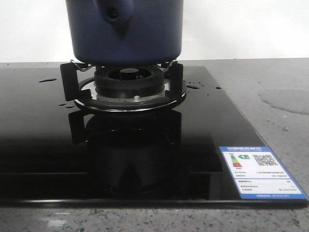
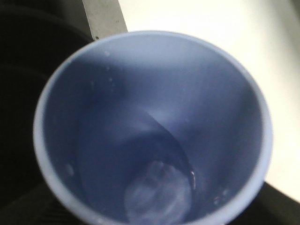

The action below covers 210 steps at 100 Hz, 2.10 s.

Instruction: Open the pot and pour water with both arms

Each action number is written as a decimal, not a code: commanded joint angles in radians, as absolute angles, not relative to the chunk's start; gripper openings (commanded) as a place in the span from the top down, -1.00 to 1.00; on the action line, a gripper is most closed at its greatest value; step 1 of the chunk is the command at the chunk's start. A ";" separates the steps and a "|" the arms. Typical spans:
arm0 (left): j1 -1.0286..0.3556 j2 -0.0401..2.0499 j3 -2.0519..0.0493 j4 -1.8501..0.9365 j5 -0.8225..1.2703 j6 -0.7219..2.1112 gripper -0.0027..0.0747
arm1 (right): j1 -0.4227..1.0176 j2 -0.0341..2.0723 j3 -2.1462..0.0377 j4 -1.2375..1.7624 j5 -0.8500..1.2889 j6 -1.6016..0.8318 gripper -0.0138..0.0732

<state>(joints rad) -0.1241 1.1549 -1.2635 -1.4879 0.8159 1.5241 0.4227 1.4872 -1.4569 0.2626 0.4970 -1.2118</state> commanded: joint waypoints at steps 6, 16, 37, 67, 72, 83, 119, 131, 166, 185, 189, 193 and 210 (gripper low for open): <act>-0.122 1.131 -1.301 -1.573 0.798 1.513 0.04 | 0.422 1.475 -1.500 0.201 0.392 -1.218 0.21; -0.122 1.131 -1.301 -1.573 0.798 1.513 0.04 | 0.422 1.488 -1.500 0.199 0.384 -1.218 0.21; -0.122 1.131 -1.301 -1.573 0.798 1.513 0.04 | 0.427 1.494 -1.500 0.166 0.365 -1.219 0.21; -0.122 1.131 -1.301 -1.573 0.798 1.513 0.04 | 0.469 1.494 -1.500 -0.035 0.315 -1.219 0.21; -0.122 1.131 -1.301 -1.573 0.798 1.513 0.04 | 0.474 1.494 -1.500 -0.068 0.299 -1.219 0.21; -0.122 1.131 -1.301 -1.573 0.798 1.513 0.04 | 0.488 1.494 -1.500 -0.119 0.267 -1.219 0.21; -0.122 1.131 -1.301 -1.573 0.798 1.513 0.04 | 0.511 1.494 -1.500 -0.348 0.229 -1.219 0.21; -0.122 1.131 -1.301 -1.573 0.802 1.513 0.04 | 0.511 1.494 -1.500 -0.350 0.204 -1.219 0.21; -0.122 1.131 -1.301 -1.573 0.804 1.512 0.04 | 0.511 1.494 -1.500 -0.483 0.183 -1.207 0.21; -0.122 1.131 -1.301 -1.573 0.804 1.512 0.04 | 0.511 1.494 -1.500 -0.637 0.109 -1.207 0.21; -0.122 1.131 -1.301 -1.573 0.804 1.512 0.04 | 0.511 1.497 -1.500 -0.658 0.087 -1.207 0.21; -0.122 1.131 -1.301 -1.573 0.804 1.512 0.04 | 0.511 1.497 -1.500 -0.671 0.057 -1.207 0.21; -0.122 1.131 -1.301 -1.573 0.804 1.512 0.04 | 0.512 1.512 -1.500 -0.757 -0.030 -1.207 0.21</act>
